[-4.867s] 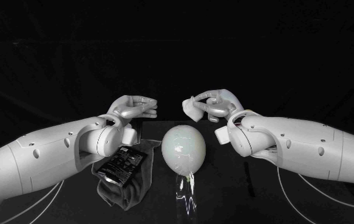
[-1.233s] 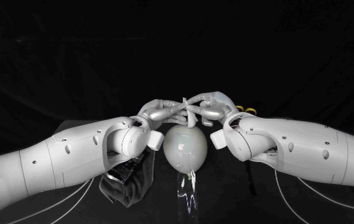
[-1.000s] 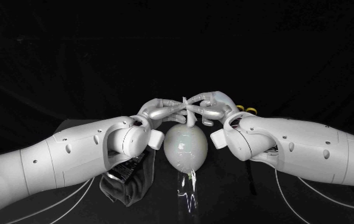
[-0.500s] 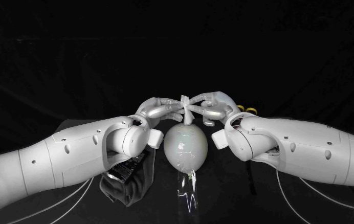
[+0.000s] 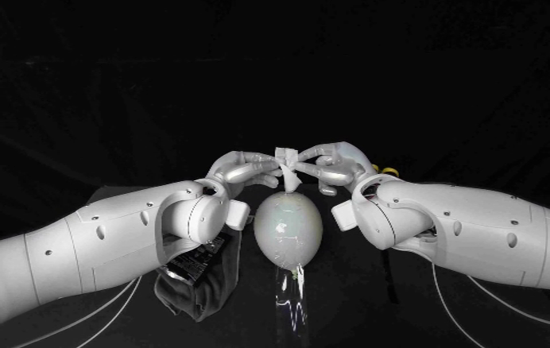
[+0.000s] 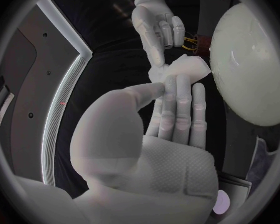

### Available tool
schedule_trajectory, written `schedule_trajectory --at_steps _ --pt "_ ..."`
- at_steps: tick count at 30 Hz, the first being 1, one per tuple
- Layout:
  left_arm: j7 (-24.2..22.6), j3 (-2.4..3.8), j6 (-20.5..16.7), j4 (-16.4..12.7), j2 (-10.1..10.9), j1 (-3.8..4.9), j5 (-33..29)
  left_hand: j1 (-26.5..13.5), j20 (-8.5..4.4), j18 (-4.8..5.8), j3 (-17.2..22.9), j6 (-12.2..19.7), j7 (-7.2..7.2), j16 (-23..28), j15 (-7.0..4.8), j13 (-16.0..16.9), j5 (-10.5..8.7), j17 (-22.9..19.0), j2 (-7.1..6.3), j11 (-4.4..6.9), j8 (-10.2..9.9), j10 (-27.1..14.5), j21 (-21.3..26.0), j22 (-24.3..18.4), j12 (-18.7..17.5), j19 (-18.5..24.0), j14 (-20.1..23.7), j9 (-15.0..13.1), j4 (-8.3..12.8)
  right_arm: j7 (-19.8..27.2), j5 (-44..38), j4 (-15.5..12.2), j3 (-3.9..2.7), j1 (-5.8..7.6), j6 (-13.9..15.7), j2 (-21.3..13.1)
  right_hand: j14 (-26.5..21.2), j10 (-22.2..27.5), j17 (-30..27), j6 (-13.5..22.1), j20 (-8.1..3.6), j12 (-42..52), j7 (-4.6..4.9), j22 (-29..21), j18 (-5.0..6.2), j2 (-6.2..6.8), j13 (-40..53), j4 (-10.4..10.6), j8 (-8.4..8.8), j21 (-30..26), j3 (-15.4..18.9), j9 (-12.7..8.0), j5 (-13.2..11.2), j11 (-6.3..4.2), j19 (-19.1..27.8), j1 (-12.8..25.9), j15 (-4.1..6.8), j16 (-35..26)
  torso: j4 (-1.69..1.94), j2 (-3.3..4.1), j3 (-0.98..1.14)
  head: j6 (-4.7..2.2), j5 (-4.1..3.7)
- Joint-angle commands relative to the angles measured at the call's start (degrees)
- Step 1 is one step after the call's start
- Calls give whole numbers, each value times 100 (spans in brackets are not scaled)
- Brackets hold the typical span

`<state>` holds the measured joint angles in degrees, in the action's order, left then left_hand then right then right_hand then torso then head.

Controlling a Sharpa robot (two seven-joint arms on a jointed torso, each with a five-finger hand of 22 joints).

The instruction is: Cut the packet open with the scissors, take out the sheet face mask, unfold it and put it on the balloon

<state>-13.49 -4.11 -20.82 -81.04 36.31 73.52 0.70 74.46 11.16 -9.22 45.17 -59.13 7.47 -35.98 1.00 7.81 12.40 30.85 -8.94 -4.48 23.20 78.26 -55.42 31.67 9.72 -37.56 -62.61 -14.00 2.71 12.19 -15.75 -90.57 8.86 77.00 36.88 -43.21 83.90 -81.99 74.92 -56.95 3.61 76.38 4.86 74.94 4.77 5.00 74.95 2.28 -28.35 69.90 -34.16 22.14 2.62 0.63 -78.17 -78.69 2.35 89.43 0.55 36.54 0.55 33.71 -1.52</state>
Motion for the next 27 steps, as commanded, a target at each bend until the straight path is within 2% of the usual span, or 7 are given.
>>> schedule_trajectory --at_steps 1,12,19,27 --pt "20 9 101 13 13 6 147 -52 -4 -84 22 13 -13 -29 -19 13 40 12 -2 122 39 98 -34 13 28 46 27 -1060 20 78 -45 23 -4 0 8 -11 586 -69 1440 -24 -6 29 -5 774 -26 -58 181 3 -17 19 -20 10 16 -20 -26 21 49 37 4 5 -1 -3 -9" --pt "131 14 487 108 70 7 422 -146 24 -97 26 38 -22 -170 -33 91 90 60 26 134 68 74 -193 107 133 100 37 -1182 101 80 -42 133 -21 4 -4 -53 589 -76 1448 -25 -7 39 -6 781 -29 -56 195 -14 -23 33 -38 14 16 -21 -35 33 50 40 0 -1 1 -10 -16" --pt "81 71 634 278 76 9 597 -186 39 -97 24 69 -27 -272 -33 138 79 90 61 135 81 27 -274 159 199 160 88 -1249 134 53 -52 199 -34 52 -54 -90 589 -76 1448 -25 -7 39 -6 781 -29 -56 195 -14 -23 33 -38 14 16 -21 -35 33 50 40 -5 -4 1 -17 -25" --pt "-3 105 645 443 51 13 660 -210 52 -95 21 91 -30 -329 -29 164 68 105 88 134 84 -8 -309 181 235 199 128 -1284 141 28 -85 242 -39 161 -92 -129 591 -77 1455 -25 -8 40 -7 784 -31 -54 197 -24 -26 41 -48 16 16 -22 -40 37 50 42 -2 1 0 -40 -52"
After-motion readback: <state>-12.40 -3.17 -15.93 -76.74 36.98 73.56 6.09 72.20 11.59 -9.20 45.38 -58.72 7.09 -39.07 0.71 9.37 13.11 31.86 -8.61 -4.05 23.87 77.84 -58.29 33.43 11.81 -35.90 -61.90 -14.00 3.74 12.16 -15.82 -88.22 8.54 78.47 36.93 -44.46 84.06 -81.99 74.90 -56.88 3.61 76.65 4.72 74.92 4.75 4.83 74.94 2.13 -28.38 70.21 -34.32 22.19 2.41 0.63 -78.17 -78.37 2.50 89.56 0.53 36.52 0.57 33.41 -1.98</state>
